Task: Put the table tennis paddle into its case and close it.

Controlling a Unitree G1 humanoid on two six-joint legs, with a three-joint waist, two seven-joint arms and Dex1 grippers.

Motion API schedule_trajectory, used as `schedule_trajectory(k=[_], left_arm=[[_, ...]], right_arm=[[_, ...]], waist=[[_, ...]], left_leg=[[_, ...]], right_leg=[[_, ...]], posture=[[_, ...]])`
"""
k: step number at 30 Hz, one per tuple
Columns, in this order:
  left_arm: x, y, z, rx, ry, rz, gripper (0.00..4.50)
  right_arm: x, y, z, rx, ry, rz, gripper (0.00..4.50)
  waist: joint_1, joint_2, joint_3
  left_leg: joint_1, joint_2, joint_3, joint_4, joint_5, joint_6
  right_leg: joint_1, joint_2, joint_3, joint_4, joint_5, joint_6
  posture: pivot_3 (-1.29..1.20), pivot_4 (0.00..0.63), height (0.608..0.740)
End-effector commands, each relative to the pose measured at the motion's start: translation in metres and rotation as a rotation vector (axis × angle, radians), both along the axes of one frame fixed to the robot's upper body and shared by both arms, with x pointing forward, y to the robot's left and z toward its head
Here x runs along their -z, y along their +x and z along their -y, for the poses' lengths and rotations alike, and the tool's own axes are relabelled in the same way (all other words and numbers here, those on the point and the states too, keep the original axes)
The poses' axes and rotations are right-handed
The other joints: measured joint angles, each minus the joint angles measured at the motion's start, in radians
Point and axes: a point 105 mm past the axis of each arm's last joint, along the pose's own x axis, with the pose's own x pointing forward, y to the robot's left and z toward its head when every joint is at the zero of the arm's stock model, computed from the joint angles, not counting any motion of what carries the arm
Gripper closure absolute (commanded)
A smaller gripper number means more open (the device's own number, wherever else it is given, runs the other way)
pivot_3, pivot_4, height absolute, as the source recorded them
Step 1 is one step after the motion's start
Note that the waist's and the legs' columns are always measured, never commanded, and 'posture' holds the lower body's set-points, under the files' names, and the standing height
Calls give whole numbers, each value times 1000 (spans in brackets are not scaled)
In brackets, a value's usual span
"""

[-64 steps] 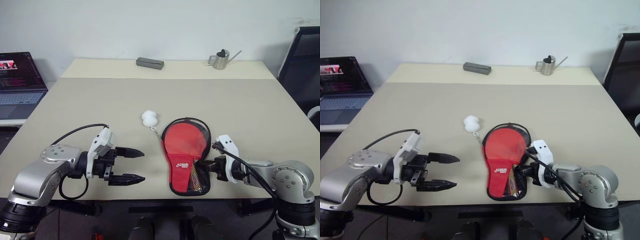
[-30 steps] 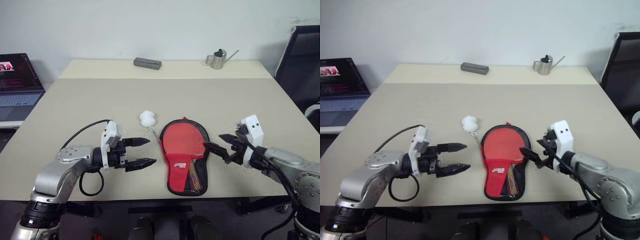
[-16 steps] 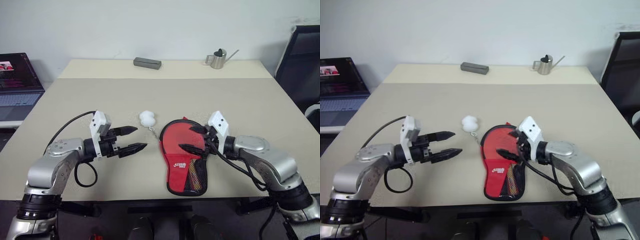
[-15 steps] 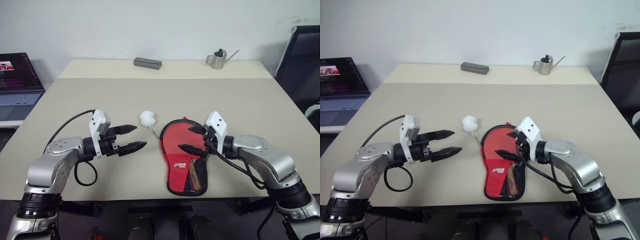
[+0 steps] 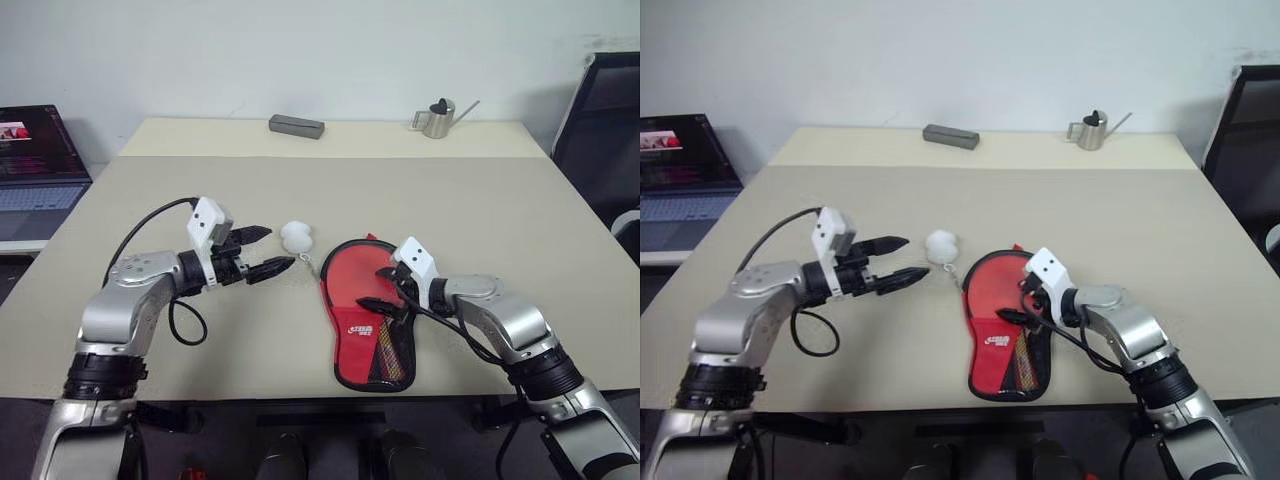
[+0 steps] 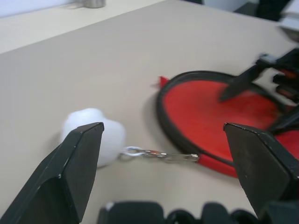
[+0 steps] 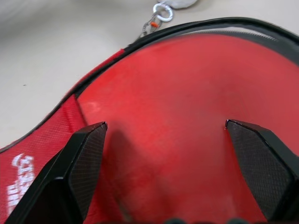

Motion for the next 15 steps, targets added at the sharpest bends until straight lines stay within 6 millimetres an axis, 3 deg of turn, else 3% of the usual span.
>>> schedule_trajectory(k=[1, 6, 15], left_arm=[[-11, 19, 4, -55, 7, 54, 0], [-11, 46, 5, -154, 23, 85, 0], [10, 79, 27, -150, 73, 14, 0]], right_arm=[[-1, 1, -2, 14, 8, 9, 53], [1, 1, -8, 24, 24, 5, 53], [1, 4, -13, 40, 37, 5, 53]], waist=[[0, 0, 0], [-2, 0, 0], [-6, 0, 0]], left_leg=[[0, 0, 0, 0, 0, 0], [0, 0, 0, 1, 0, 0], [0, -1, 0, 1, 0, 0]], right_leg=[[0, 0, 0, 0, 0, 0], [0, 0, 0, 0, 1, 0], [0, 0, 0, 1, 1, 1]], posture=[[0, 150, 740], [0, 150, 740], [0, 150, 740]])
